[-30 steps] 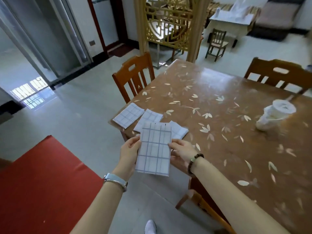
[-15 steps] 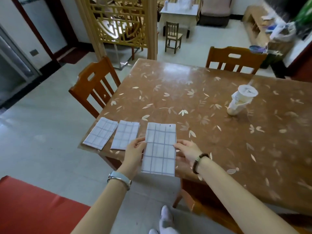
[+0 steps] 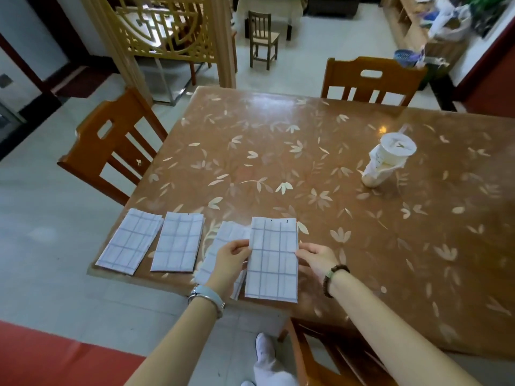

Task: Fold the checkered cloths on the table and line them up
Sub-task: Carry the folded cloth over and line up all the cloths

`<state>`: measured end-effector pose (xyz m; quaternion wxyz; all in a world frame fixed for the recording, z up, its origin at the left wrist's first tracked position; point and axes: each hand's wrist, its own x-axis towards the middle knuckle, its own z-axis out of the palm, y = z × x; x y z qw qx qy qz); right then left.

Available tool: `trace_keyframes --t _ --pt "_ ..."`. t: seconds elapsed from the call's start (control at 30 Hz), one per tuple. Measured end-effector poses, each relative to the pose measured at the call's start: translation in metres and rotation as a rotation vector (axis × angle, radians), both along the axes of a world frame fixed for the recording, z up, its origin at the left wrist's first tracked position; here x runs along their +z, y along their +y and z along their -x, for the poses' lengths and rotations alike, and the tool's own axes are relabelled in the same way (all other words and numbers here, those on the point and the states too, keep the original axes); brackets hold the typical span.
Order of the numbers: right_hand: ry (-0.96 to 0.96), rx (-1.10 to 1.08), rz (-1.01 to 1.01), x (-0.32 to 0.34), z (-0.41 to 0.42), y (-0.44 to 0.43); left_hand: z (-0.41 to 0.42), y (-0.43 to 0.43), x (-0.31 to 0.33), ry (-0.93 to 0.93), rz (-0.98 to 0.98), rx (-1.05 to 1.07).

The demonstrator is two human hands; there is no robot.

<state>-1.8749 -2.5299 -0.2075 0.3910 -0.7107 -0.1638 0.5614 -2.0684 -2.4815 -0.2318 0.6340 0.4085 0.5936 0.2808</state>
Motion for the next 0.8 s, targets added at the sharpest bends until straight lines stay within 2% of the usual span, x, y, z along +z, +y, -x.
trace_keyframes --t 0.23,0.4,0.8 --pt "-0.027 -0.011 0.089 -0.027 -0.014 0.001 -0.016 0.008 -0.035 0.098 0.095 -0.018" --pt "-0.023 -0.022 0.139 -0.045 -0.015 -0.002 -0.019 0.008 -0.054 0.193 0.083 -0.026" --pt "-0.045 -0.034 0.205 -0.063 -0.018 0.003 -0.022 0.017 -0.068 0.193 0.055 -0.001"
